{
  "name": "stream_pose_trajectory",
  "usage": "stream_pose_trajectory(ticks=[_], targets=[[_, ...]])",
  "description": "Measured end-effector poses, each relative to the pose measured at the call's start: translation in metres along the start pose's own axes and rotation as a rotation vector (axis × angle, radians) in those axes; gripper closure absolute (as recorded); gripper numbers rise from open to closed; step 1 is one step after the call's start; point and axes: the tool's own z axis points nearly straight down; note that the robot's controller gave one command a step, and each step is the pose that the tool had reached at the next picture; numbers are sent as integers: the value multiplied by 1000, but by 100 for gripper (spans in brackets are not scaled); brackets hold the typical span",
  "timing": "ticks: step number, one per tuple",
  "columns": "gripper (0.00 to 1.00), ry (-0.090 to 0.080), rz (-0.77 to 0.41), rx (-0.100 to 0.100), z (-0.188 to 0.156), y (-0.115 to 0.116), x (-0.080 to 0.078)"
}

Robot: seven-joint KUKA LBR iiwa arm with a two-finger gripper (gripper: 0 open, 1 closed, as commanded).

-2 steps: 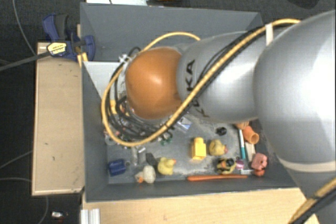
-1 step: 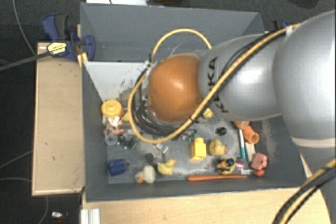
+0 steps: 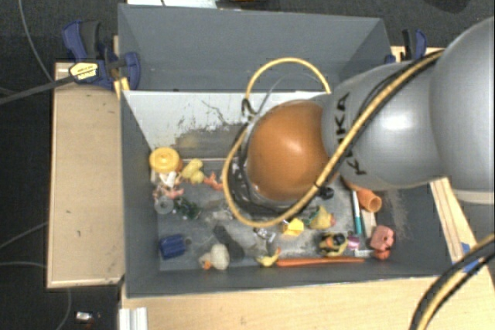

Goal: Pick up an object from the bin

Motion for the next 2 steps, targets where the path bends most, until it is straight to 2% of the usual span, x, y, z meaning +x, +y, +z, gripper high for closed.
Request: stream_pose_trajectory(ticks=[1, 2], targets=[[0, -11, 6, 7, -31, -20, 20], [0, -8, -212, 4, 3, -58, 96]])
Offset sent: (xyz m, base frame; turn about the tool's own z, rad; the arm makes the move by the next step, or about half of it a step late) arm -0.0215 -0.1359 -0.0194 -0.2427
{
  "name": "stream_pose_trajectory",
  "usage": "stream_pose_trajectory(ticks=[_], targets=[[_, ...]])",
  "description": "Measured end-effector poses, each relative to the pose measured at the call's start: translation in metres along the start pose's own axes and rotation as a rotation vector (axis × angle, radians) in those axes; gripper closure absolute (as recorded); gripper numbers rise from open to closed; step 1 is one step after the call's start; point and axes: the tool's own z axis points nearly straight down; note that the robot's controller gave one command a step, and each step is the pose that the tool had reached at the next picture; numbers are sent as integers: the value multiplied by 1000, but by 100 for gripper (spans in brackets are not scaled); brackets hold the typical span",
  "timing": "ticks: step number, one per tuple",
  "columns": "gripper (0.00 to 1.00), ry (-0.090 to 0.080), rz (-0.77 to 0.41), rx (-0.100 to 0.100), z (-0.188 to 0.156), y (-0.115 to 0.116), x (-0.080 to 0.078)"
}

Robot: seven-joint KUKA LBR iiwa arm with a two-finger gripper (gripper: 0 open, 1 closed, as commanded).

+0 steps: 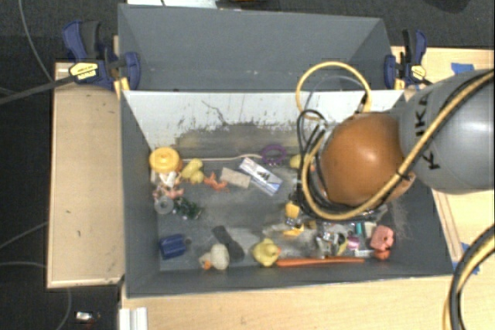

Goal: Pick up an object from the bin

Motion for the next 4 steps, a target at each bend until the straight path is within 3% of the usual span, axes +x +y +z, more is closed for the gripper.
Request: stream_pose_trajectory(ticks=[1, 2, 3, 4], targets=[[0, -5, 55, 6, 8, 18, -49], [0, -4, 22, 3, -14, 5, -29], [0, -5, 57, 4, 0, 17, -74], [0, -5, 37, 4, 7, 39, -93]])
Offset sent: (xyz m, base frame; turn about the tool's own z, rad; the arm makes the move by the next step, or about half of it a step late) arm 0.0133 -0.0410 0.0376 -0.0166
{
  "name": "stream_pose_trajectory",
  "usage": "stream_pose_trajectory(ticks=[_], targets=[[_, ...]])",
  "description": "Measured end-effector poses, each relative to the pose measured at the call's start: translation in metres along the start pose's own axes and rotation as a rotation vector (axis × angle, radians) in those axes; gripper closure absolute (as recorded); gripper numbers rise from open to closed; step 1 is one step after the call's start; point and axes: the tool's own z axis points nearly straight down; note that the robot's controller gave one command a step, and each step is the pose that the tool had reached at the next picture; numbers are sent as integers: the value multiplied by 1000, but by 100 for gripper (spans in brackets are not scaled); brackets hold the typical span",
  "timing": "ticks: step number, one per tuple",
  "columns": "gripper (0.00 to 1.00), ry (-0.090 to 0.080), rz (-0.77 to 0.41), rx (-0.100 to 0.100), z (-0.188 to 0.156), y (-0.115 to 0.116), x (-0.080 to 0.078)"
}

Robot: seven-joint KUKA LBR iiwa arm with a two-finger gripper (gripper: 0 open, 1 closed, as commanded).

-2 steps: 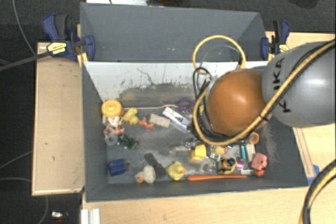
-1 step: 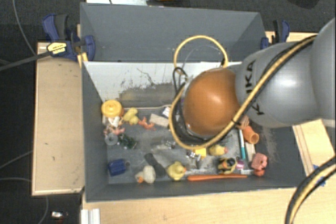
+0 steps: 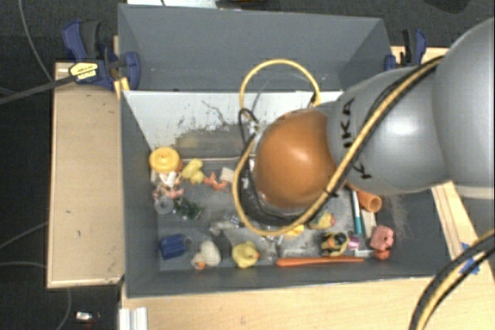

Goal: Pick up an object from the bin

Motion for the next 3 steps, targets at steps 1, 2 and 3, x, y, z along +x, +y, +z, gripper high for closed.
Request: stream_pose_trajectory(ticks=[1, 2, 3], targets=[[0, 1, 23, 2, 6, 21, -33], [0, 4, -10, -2, 8, 24, -64], [0, -2, -55, 2, 7, -1, -60]])
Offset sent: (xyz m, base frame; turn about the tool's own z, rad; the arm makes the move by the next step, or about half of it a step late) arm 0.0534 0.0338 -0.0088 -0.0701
